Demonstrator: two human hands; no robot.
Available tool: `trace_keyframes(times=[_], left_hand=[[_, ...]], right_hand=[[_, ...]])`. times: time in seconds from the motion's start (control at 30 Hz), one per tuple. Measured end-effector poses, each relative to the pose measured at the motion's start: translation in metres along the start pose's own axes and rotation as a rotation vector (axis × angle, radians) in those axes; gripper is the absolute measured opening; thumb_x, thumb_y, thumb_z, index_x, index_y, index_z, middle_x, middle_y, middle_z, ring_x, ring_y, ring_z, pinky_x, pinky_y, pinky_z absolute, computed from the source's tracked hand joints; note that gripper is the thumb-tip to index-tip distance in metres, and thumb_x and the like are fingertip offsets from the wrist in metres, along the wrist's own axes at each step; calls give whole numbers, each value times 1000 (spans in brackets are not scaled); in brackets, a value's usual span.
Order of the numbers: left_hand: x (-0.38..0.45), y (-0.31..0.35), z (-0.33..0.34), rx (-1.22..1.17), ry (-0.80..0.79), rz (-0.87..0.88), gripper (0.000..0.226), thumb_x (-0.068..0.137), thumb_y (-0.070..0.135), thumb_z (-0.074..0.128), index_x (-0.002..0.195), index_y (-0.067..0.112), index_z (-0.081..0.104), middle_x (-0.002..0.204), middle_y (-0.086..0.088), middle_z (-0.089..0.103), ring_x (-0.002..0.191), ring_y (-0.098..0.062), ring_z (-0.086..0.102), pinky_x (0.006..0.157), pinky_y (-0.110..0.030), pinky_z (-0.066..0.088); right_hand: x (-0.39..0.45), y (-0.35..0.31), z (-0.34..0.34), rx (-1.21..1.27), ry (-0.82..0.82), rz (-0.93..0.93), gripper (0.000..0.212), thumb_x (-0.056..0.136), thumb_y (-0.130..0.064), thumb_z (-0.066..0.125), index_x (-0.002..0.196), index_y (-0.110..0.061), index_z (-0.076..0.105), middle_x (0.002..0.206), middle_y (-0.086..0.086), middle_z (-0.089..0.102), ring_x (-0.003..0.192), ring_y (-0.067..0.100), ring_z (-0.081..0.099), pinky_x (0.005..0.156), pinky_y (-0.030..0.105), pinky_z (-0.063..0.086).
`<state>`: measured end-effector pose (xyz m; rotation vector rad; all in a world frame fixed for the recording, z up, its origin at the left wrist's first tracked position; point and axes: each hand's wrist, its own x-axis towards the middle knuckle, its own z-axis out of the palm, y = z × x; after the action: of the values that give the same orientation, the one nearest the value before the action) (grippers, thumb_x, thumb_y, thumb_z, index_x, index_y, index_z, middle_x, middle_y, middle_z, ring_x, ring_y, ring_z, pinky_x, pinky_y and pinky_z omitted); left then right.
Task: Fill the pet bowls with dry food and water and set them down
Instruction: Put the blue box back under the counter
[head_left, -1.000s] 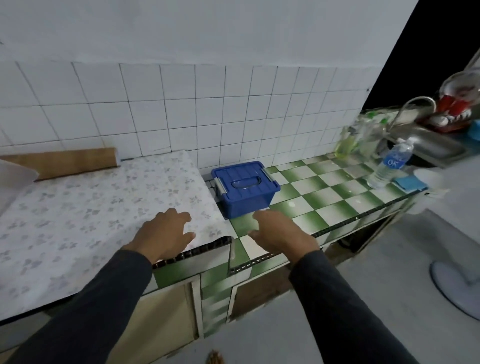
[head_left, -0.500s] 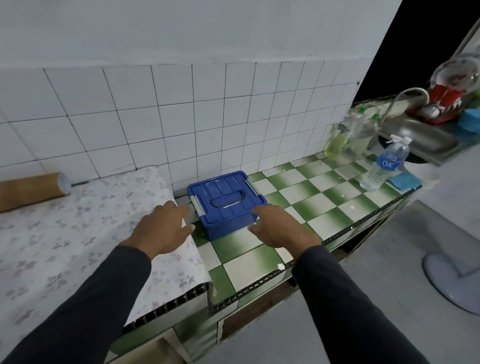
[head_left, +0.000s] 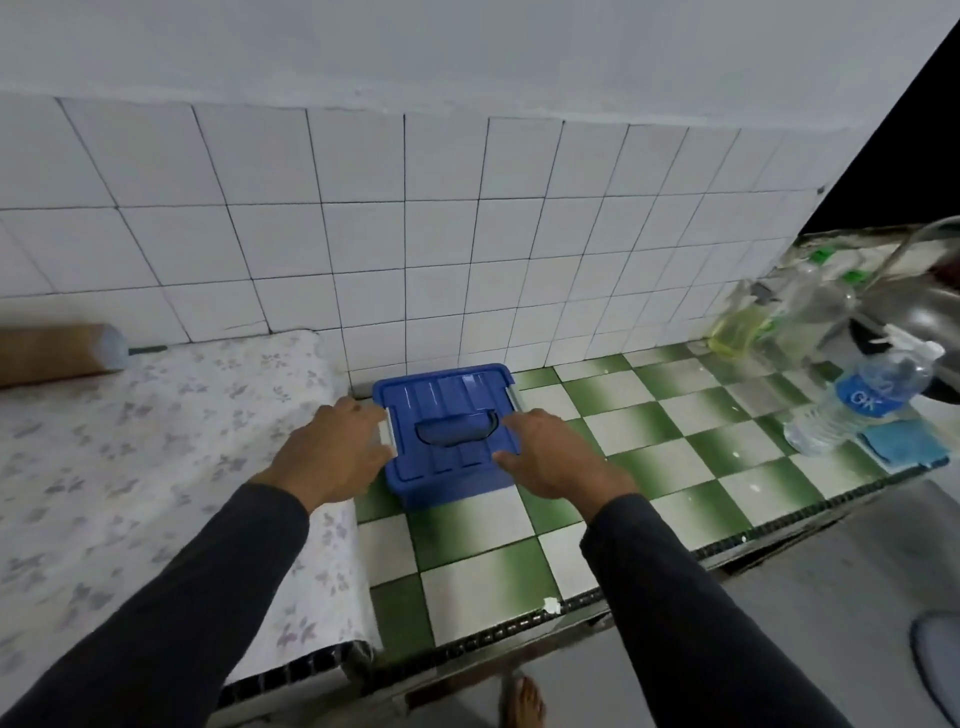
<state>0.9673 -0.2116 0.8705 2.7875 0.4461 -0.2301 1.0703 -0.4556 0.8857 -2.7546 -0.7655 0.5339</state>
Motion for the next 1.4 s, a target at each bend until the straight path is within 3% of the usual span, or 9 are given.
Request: trace_keyframes(times=[0.33,0.57,0.97,1.2,1.4], left_hand=[[40,21,28,-92,89,-155,60,103,44,54,156,24,37,146,-13,46,130,-33,48,106,-45,46],[48,26,56,-153,125,-258,62,103,45,54,159,26,33,144,-15,46,127,-34,50,106,-46,47],[78,23,81,-176,170,-353,60,104,40,53,157,17,38,148,-20,47,128,-35,51,107,-45,44],[97,15,98,-212,158,-359,65,105,43,49,160,15,29,151,-24,44,134,-38,48,110,-46,42],[110,12,110,-233,129,-390,71,104,55,42,164,28,16,145,-23,42,124,-35,51,105,-42,43]], right_hand=[[80,54,-21,-60,-62,-201,48,100,-46,55,139,-18,48,134,13,52,118,31,53,98,43,50],[116,74,-13,-58,-119,-277,55,101,-43,55,146,-14,43,140,16,48,125,33,50,105,45,48],[158,89,20,-21,-162,-222,57,100,-43,57,146,-13,41,146,19,39,128,37,46,109,46,45],[174,95,41,41,-189,-146,73,100,-48,54,158,-20,19,147,21,31,128,39,47,108,49,47],[182,96,50,105,-175,-124,79,100,-55,48,162,-28,6,146,18,27,125,36,50,108,43,47]])
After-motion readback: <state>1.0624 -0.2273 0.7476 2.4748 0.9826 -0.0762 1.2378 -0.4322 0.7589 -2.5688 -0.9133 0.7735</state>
